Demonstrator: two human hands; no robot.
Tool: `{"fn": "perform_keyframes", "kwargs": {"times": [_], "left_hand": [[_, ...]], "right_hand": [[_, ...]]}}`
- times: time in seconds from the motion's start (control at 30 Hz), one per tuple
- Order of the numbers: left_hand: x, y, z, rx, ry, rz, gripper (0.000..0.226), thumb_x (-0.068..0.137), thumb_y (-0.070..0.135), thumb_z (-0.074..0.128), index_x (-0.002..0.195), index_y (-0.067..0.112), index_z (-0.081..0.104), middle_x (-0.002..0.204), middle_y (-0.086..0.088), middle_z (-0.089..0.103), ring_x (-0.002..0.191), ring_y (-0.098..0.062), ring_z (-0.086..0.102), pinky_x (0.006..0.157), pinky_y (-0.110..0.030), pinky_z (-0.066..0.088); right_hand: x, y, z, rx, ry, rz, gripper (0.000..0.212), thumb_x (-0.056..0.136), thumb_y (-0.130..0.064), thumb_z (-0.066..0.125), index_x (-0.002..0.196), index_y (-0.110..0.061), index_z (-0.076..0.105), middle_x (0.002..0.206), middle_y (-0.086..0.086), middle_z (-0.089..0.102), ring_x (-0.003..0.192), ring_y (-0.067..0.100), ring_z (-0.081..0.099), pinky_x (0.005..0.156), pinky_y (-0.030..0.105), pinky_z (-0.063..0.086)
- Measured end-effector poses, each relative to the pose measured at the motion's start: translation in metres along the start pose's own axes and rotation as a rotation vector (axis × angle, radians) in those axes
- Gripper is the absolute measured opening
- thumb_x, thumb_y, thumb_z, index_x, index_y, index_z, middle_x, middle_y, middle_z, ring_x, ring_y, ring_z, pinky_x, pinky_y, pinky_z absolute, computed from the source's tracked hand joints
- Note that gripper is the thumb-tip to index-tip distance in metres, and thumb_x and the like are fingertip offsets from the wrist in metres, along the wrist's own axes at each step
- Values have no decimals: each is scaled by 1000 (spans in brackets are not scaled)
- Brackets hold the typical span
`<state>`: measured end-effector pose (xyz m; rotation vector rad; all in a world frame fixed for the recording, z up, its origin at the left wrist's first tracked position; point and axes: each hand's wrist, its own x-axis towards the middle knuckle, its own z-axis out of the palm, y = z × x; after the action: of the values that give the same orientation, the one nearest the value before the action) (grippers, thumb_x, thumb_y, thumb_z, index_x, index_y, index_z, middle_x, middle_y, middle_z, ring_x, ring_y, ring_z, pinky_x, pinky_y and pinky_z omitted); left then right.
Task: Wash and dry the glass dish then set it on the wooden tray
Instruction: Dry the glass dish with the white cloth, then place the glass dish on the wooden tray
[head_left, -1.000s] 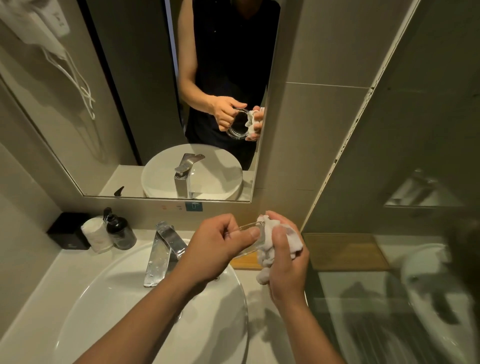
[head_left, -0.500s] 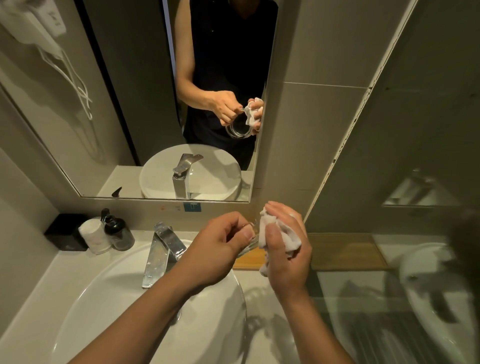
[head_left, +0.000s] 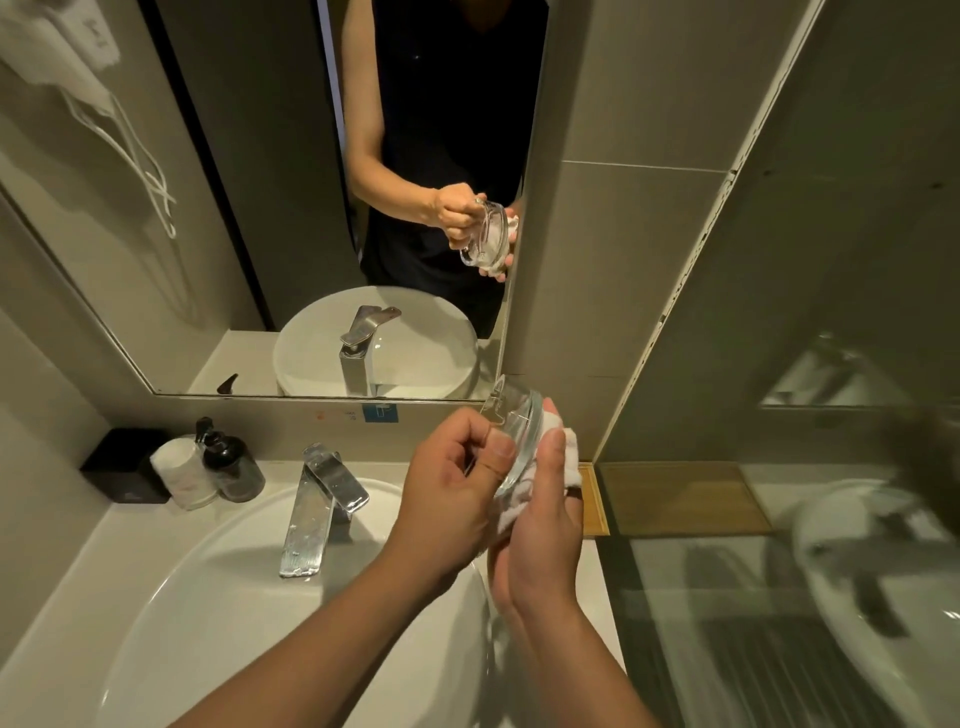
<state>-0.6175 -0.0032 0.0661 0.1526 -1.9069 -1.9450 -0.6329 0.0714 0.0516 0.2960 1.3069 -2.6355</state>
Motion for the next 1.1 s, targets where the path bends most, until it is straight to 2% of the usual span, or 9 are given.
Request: {"fn": "perform_keyframes", "kwargs": {"times": [0.33, 0.5, 0.57, 0.67, 0.83, 0.9, 0.97, 1.03, 1.1], "left_hand": [[18, -40, -12, 169, -72, 1, 31, 92, 21, 68, 76, -1, 54, 63, 0, 45, 57, -7, 38, 54, -18, 35], [11, -81, -19, 360, -137, -91, 29, 85, 27, 68, 73, 5, 53, 62, -6, 49, 60, -12, 41, 59, -28, 35], [7, -93, -19, 480, -157, -59, 27, 87, 19, 70, 72, 5, 51, 67, -9, 53, 63, -11, 43, 61, -24, 36], [2, -107, -20, 625, -201, 32, 26, 86, 13, 71, 71, 8, 50, 72, -2, 56, 70, -15, 48, 62, -21, 35], [-1, -121, -23, 794, -305, 170, 31, 85, 17, 73, 72, 20, 45, 73, 9, 46, 70, -15, 38, 62, -27, 31], [-2, -127, -25, 854, -332, 197, 28, 86, 20, 72, 74, 19, 46, 75, 8, 45, 72, -16, 37, 65, -32, 27], [-2, -133, -25, 885, -344, 213, 28, 87, 22, 71, 74, 19, 47, 76, 8, 44, 73, -16, 35, 68, -33, 28], [-2, -136, -23, 909, -362, 238, 25, 89, 23, 68, 75, 18, 48, 77, 6, 47, 74, -15, 35, 69, -34, 30], [-1, -137, -19, 946, -385, 278, 19, 90, 25, 65, 78, 17, 53, 79, 2, 53, 77, -14, 36, 71, -33, 31]], "right_hand": [[21, -2, -64, -467, -133, 139, 41, 82, -49, 71, 104, -15, 76, 99, 11, 82, 95, 26, 78, 86, 43, 61], [47, 34, -139, -1137, -187, 5, 28, 100, -42, 61, 122, -27, 71, 111, -15, 74, 105, 11, 70, 75, 21, 51], [58, 63, -176, -1440, -97, -38, 45, 103, -43, 55, 145, -27, 55, 142, -9, 58, 129, 16, 57, 92, 22, 50], [62, 106, -229, -1736, -180, -67, 61, 104, -50, 44, 160, -31, 30, 173, -6, 13, 160, 17, 9, 126, 38, 27], [59, 121, -249, -1971, -367, 142, 90, 89, -79, 31, 159, -46, -14, 163, -18, -32, 153, 21, -33, 123, 57, -12], [67, 104, -232, -1945, -374, 157, 80, 92, -78, 27, 160, -49, -3, 165, -20, -22, 157, 23, -24, 122, 62, -10], [71, 79, -203, -1781, -267, 71, 62, 100, -66, 32, 158, -46, 26, 171, -16, 12, 159, 23, 9, 123, 57, 12], [71, 50, -166, -1370, -106, -5, 42, 104, -52, 43, 137, -32, 61, 143, -3, 60, 128, 19, 56, 102, 39, 48], [70, 26, -132, -1022, -78, 46, 36, 105, -47, 48, 102, -20, 72, 95, 1, 72, 83, 16, 67, 69, 27, 51]]}}
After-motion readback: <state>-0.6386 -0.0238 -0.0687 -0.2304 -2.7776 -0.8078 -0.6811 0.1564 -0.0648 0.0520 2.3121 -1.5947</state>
